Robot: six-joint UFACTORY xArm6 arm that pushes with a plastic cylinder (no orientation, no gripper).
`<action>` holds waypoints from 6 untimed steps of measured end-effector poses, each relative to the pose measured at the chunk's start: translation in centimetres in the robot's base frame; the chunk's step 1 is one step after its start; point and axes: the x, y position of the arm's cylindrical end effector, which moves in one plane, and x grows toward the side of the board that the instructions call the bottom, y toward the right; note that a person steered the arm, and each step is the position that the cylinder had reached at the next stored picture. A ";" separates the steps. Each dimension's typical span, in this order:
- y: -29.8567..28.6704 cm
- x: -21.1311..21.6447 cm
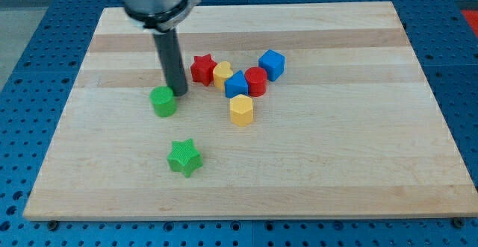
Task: Place the green circle at the top of the green star
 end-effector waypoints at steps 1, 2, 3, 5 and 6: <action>-0.1 5.6; -0.1 4.3; -2.5 0.3; -7.0 7.0; -2.7 7.7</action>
